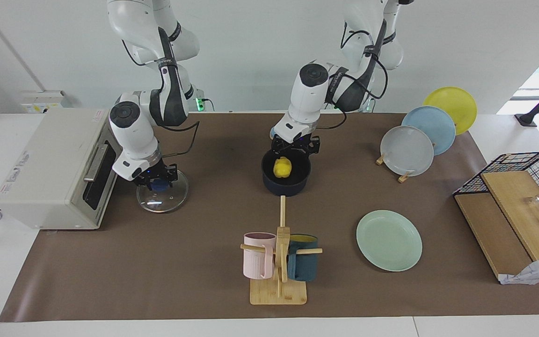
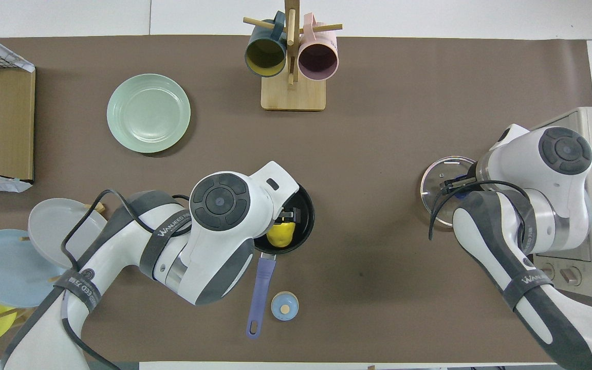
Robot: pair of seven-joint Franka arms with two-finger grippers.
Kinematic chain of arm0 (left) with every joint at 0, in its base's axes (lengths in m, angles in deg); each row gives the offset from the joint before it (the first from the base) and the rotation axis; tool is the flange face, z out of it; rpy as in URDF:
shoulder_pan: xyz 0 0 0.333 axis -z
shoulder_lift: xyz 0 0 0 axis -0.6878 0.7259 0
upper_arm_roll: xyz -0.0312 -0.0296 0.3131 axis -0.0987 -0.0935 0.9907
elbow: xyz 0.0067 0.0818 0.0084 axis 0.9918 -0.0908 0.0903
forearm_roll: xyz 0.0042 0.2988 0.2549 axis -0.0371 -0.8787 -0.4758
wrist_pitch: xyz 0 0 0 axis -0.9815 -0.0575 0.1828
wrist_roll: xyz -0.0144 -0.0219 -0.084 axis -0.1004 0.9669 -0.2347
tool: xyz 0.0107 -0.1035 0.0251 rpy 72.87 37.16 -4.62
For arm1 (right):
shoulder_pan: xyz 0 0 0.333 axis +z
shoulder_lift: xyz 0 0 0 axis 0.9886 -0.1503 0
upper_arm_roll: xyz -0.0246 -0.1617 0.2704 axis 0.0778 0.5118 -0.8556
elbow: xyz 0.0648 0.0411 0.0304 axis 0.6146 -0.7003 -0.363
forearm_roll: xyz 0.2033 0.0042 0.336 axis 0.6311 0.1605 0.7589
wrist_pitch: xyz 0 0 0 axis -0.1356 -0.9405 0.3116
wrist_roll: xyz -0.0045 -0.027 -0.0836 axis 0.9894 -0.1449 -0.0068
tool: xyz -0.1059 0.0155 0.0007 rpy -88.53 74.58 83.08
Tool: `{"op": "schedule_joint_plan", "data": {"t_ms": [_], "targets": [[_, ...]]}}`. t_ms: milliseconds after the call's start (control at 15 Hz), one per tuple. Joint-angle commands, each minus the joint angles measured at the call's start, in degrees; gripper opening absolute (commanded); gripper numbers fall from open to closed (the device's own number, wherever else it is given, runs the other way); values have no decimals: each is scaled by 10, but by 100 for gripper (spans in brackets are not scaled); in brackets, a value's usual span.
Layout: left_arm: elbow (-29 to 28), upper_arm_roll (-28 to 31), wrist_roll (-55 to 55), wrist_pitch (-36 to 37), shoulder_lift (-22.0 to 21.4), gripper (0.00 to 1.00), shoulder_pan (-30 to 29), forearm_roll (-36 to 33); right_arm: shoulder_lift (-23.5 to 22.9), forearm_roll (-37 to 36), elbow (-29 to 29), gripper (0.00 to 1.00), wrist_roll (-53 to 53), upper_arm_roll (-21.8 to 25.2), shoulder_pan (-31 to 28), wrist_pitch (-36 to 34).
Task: Transfer potato from pot to plate
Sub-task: 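Set the lid down with the right gripper while the left gripper grasps the potato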
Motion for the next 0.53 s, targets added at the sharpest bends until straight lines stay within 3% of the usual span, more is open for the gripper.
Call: {"op": "schedule_joint_plan", "data": {"t_ms": [0, 200, 267, 333, 400, 467], "targets": [[-14, 10, 10, -20, -2, 100, 14, 7, 27, 6, -37, 0, 21, 2, -5, 20], [-22, 10, 21, -58, 17, 100, 14, 7, 29, 6, -41, 0, 26, 6, -12, 29], [-25, 10, 22, -68, 26, 100, 16, 7, 28, 6, -37, 15, 31, 6, -12, 24], [-26, 10, 22, -71, 27, 100, 22, 7, 27, 6, -29, 54, 31, 6, -12, 17], [-29, 10, 26, -73, 30, 100, 23, 7, 25, 6, -14, 100, 31, 6, -13, 3], [-29, 10, 39, -77, 34, 100, 24, 7, 24, 7, 7, 100, 29, 6, -13, -24]]}}
